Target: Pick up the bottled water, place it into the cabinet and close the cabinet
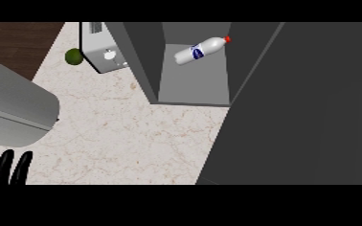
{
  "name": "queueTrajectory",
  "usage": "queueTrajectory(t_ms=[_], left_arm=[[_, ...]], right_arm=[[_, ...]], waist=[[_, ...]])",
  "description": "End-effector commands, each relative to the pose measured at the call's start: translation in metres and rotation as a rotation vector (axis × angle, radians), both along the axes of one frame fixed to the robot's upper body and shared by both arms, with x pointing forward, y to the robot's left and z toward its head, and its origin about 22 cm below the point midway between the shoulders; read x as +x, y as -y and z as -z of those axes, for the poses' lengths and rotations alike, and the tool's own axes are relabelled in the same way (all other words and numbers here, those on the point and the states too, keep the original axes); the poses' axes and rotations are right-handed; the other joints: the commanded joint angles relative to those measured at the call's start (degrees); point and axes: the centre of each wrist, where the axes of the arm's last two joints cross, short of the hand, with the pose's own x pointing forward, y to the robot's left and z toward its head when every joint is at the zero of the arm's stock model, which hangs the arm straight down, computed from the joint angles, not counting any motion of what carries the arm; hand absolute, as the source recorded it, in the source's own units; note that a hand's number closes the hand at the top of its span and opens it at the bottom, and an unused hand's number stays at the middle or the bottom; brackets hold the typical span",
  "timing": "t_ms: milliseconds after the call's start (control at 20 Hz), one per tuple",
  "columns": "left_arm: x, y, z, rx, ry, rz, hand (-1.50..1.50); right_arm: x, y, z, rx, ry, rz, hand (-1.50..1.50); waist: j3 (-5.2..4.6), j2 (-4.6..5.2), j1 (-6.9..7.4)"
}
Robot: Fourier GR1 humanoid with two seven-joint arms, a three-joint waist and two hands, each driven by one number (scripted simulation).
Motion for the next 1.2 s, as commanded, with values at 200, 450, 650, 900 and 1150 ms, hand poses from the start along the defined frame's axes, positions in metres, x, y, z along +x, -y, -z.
queueTrajectory(t_ms=[200, 450, 650, 900, 1150], left_arm=[[-0.017, -0.027, -0.001, -0.005, 0.003, 0.010, -1.50], [-0.027, -0.042, 0.000, 0.014, -0.002, 0.011, -1.50], [-0.032, -0.061, -0.013, 0.014, 0.022, 0.029, -1.50], [-0.042, -0.078, -0.014, -0.017, 0.019, -0.010, -1.50], [-0.059, -0.087, -0.005, -0.027, -0.002, 0.016, -1.50]], right_arm=[[0.003, -0.053, -0.009, 0.224, -0.054, -0.111, 1.50], [0.024, -0.054, -0.023, 0.245, -0.052, -0.089, 1.50], [0.048, -0.068, -0.021, 0.207, -0.061, -0.088, 1.50], [0.087, -0.092, -0.039, 0.252, -0.085, -0.057, 1.50], [0.137, -0.099, -0.052, 0.320, -0.141, -0.047, 1.50]], waist=[[-0.32, -0.40, 0.77], [-0.35, -0.24, 2.11], [-0.27, -0.35, 1.59], [-0.20, -0.19, 0.91], [-0.15, -0.24, 0.62]])
